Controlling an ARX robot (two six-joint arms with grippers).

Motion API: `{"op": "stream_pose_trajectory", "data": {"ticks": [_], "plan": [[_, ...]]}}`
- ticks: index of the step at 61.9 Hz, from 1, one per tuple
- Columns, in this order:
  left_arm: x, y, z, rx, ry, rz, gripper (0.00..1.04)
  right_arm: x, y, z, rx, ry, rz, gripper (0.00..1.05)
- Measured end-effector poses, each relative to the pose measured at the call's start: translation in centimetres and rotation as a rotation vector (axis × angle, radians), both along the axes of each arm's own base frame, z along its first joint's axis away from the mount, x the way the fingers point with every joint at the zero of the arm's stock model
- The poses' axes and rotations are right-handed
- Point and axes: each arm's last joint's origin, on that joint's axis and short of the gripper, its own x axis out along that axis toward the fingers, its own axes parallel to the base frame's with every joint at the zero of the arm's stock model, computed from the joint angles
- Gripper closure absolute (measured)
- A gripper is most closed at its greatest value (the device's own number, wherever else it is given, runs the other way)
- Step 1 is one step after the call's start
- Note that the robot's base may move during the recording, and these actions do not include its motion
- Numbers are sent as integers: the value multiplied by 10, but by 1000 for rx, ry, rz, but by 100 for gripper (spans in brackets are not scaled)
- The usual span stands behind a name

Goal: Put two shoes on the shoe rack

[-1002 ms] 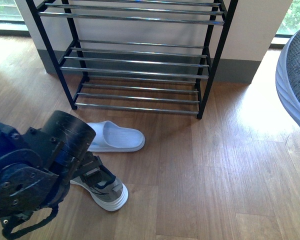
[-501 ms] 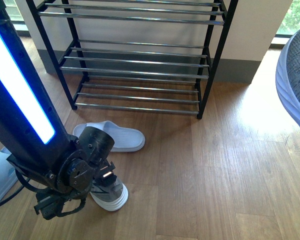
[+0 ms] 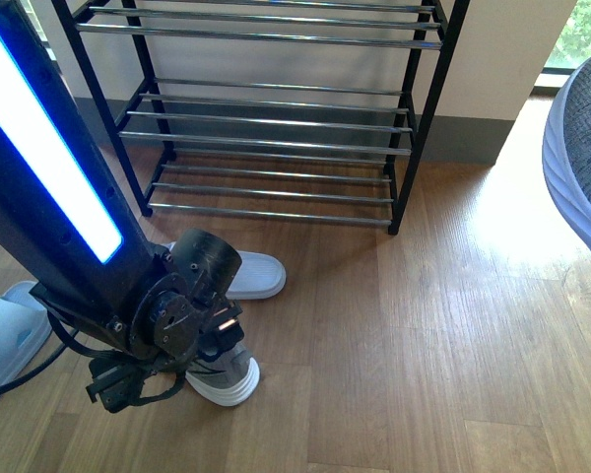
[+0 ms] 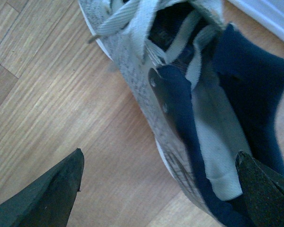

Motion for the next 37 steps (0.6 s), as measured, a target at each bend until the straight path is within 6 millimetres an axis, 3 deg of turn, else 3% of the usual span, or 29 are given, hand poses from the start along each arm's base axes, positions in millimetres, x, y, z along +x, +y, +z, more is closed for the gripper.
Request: {"op": "stream_pose_trajectory", "data": {"ticks": [15, 37], "plan": [[1, -8, 6, -8, 2, -1, 9, 0, 0, 0, 0, 0, 0, 103], [17, -7, -18, 10, 45, 21, 9, 0, 0, 0, 0, 0, 0, 103]]}}
